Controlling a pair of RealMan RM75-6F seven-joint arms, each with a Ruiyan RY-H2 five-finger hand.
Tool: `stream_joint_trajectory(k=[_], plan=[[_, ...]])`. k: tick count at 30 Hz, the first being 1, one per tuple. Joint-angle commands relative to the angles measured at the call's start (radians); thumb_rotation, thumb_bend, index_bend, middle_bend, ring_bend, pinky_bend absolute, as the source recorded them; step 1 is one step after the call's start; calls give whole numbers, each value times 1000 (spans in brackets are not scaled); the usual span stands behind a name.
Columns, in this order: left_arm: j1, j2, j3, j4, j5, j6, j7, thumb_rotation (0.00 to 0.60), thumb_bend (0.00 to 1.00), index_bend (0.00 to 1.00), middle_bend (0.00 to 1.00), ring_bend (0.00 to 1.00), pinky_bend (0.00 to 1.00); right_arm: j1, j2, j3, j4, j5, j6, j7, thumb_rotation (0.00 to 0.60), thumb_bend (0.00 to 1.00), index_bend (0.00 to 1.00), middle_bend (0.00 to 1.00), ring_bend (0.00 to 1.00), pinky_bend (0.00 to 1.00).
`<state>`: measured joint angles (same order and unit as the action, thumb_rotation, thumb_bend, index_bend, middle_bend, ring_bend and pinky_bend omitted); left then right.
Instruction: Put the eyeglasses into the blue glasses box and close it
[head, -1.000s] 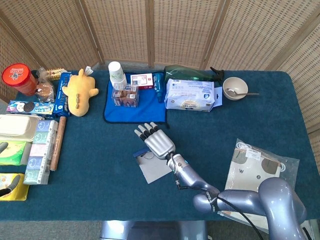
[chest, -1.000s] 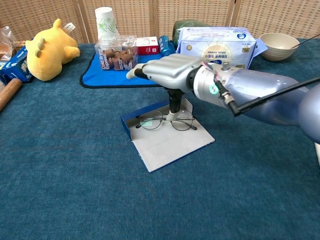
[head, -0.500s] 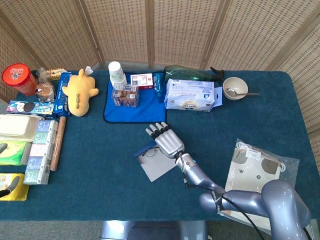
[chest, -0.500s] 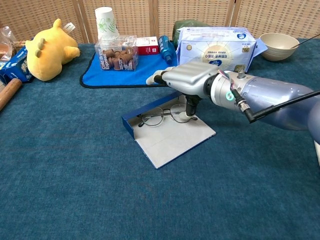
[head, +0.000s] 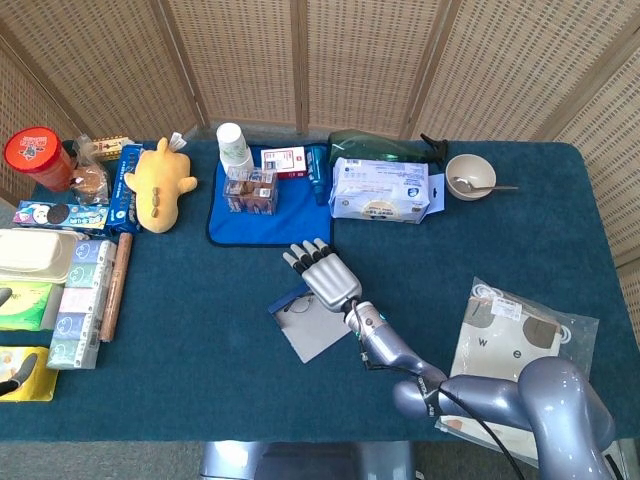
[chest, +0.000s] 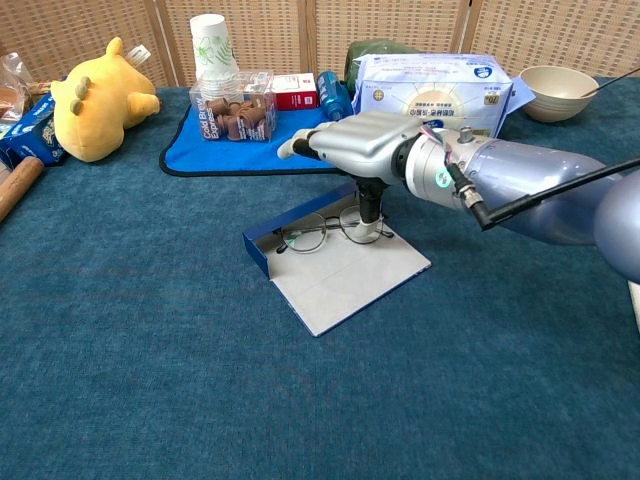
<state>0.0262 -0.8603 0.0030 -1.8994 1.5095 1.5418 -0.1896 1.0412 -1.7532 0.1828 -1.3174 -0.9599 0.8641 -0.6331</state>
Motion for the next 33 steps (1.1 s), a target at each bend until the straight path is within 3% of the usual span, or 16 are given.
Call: stream_joint_trajectory(k=[1,16,24,33], plan=[[-2,0,0,1,1,-3,-1,600,293,15,101,0,0,-1,1,0,-8,4,3,-5,600,129,0,0,0,111],[-11,-9,-5,0,0,-12,8,600,293,14,101,0,0,-31,88,-27,-61,12,24,-39,600,130,0,2,0,109],[-6,-7,-1,-13,-1,-9,21,600,293,13,100,0,0,-29,114,-30,-20,-5,-24,11,600,130,0,7,0,105],[4,-6,4,-9,-2,0,17,600,293,14,99,0,0,0,74,-14,59,-22,-80,65,600,129,0,7,0,104]])
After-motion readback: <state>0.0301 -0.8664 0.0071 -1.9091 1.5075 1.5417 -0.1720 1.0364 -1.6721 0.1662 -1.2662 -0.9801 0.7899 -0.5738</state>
